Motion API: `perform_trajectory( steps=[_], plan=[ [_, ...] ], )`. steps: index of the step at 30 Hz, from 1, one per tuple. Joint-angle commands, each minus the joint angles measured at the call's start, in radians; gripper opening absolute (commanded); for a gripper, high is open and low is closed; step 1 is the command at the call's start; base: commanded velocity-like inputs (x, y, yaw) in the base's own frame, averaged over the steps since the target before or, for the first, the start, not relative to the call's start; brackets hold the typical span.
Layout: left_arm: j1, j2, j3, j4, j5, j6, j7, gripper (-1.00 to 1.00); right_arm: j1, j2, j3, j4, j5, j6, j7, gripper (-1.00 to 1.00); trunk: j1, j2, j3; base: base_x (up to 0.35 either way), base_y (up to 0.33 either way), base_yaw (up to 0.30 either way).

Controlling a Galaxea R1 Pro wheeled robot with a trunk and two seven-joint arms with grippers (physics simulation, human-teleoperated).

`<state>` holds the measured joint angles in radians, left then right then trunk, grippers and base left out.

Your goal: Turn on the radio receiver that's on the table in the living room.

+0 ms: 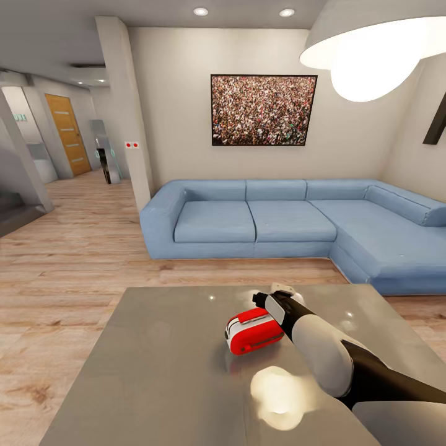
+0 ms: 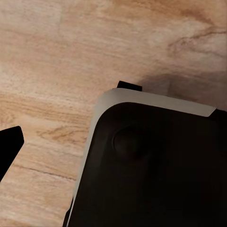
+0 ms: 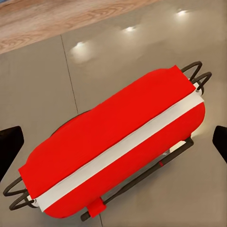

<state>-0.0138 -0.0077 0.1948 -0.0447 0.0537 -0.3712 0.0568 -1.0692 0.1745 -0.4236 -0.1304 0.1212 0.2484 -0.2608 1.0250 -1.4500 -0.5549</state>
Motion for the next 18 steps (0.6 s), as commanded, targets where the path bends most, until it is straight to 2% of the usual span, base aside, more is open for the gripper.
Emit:
perform_trajectory(
  steps=[1,14,18],
  plan=[
    [0.000,0.000,0.000,0.000,0.000,0.000,0.000,1.00,0.000,0.000,0.000,0.000,0.000,0.000,0.000,1.00,0.000,0.000,0.000,0.000,0.000,0.000],
    [0.000,0.000,0.000,0.000,0.000,0.000,0.000,1.00,-0.001,0.000,0.000,0.003,-0.006,-0.001,0.000,1.00,0.000,0.000,0.000,0.000,0.000,0.000],
    [0.000,0.000,0.000,0.000,0.000,0.000,0.000,1.00,-0.042,0.000,0.000,0.042,-0.013,-0.001,0.005,1.00,0.000,0.000,0.000,0.000,0.000,0.000]
  ],
)
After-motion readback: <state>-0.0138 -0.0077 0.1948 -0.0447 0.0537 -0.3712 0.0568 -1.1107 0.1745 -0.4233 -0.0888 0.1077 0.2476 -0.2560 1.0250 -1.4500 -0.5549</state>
